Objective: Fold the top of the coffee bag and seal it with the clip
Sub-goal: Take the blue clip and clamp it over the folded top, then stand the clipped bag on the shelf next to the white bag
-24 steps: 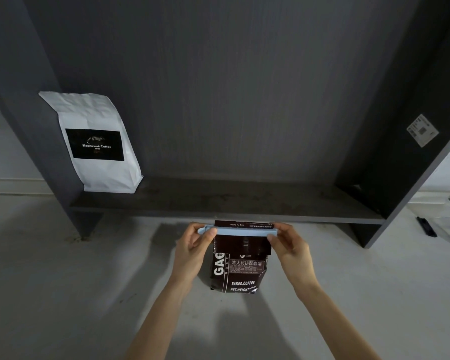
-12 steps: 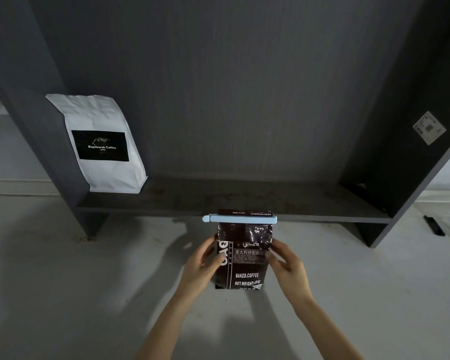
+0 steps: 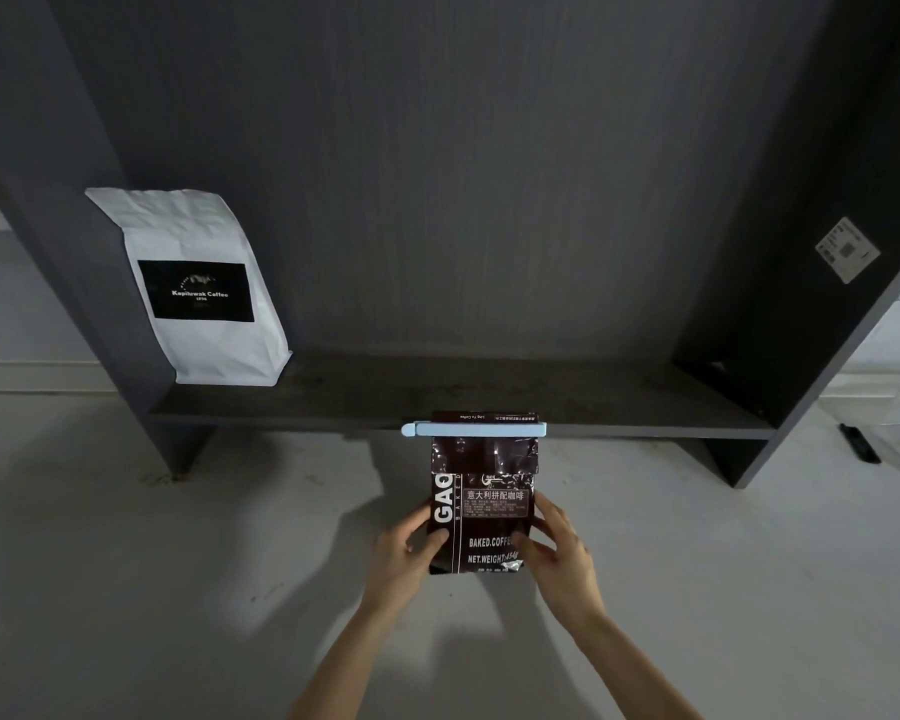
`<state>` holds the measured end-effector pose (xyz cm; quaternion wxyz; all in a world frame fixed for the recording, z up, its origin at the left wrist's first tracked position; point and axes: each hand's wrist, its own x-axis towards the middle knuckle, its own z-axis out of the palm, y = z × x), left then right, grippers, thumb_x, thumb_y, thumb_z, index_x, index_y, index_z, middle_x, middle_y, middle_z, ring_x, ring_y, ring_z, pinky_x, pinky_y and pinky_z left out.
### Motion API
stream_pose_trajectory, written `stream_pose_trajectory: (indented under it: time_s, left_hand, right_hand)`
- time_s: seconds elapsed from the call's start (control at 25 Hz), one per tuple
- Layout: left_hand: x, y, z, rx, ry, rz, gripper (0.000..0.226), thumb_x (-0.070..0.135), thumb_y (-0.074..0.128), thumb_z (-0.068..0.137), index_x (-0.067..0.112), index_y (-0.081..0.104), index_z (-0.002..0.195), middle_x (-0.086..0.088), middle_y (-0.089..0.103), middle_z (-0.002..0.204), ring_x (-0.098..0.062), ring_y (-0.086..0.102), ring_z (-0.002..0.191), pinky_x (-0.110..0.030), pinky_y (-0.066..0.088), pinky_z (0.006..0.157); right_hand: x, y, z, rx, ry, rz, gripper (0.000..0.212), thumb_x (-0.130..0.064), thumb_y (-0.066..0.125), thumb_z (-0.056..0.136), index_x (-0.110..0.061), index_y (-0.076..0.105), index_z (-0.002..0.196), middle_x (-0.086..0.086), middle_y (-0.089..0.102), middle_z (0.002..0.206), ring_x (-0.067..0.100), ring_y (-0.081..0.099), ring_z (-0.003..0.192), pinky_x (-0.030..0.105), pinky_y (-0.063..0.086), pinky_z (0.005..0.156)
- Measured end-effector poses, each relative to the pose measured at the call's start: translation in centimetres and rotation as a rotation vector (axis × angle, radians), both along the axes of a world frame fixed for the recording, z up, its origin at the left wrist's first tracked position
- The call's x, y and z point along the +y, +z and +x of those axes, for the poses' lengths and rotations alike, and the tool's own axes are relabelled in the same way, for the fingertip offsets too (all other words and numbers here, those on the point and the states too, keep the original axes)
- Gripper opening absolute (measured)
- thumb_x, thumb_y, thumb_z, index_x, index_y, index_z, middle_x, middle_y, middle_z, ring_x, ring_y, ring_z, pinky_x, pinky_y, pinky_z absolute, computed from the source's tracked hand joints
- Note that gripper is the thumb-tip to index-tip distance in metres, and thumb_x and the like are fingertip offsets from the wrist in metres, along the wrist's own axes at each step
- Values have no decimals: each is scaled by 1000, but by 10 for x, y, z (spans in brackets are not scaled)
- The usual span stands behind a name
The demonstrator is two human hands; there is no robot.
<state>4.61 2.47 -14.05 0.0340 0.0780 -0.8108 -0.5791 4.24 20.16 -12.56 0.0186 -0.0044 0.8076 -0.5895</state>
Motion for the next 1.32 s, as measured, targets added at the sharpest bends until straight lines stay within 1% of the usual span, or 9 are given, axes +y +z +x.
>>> stream_pose_trajectory:
  time_s: [0.16,0.28,0.36,0.48,0.6,0.84,1.0,1.2,1.32]
  left_hand:
    - [4,7,3,42,30,65,34,-3,58,80,1,58,114,6,60,104,17,58,79,6,38,68]
    - [-3,22,4,61,35,121,34,1,58,81,9,59,114,13,62,100,17,61,76,-2,46,70]
    - [-21,38,0,92,75,137,37,6,61,80,21,59,113,9,65,101,0,66,88,-20,52,80]
    - [-55,72,-14,121,131,127,42,14,65,78,16,56,119,2,66,103,-15,67,93,-46,52,89]
    - [-86,105,-32,200,150,25,42,10,59,82,12,51,123,1,65,104,1,66,77,-43,53,86]
    - [-137,143,-72,241,217,-121,48,13,57,84,6,43,129,-17,59,124,-13,62,80,-11,52,59]
    - [-161,146,-97,206,246,-90,44,9,55,85,7,45,128,-21,58,124,-23,59,99,-27,54,69]
    - [-158,125,-107,159,287,-76,33,7,48,88,2,50,121,-21,60,120,-33,57,107,-40,48,85]
    - [-159,117,-110,193,323,-106,31,10,48,88,3,54,117,-18,64,114,-30,59,104,-45,49,90]
  right_hand:
    - [-2,11,-3,-38,3,1,42,-4,51,86,-22,50,125,1,65,114,8,58,102,-2,42,69]
    - [-10,29,-9,-23,29,-34,41,-5,48,87,-27,52,122,0,67,114,12,60,108,8,45,79]
    - [-21,50,-17,2,76,-58,40,-6,47,88,-28,53,121,-3,67,111,11,60,108,7,46,75]
    - [-43,91,-35,52,163,-86,40,-5,46,89,-31,53,119,-11,63,101,1,57,94,-4,42,68]
    - [-73,119,-60,133,248,-59,39,-6,45,88,-27,54,120,-9,65,109,3,59,100,17,44,93]
    - [-128,149,-106,150,363,-48,42,-6,43,89,-26,47,126,-11,60,108,8,56,104,11,40,76]
    - [-152,151,-126,93,396,-96,41,-4,42,90,-20,45,128,-10,55,109,6,52,99,1,44,66]
    - [-174,124,-138,26,416,61,54,-12,48,85,-35,33,132,-1,54,130,18,53,114,38,43,102]
    - [-176,119,-137,29,404,99,61,-16,48,87,-38,20,137,-3,47,139,16,47,122,29,38,99]
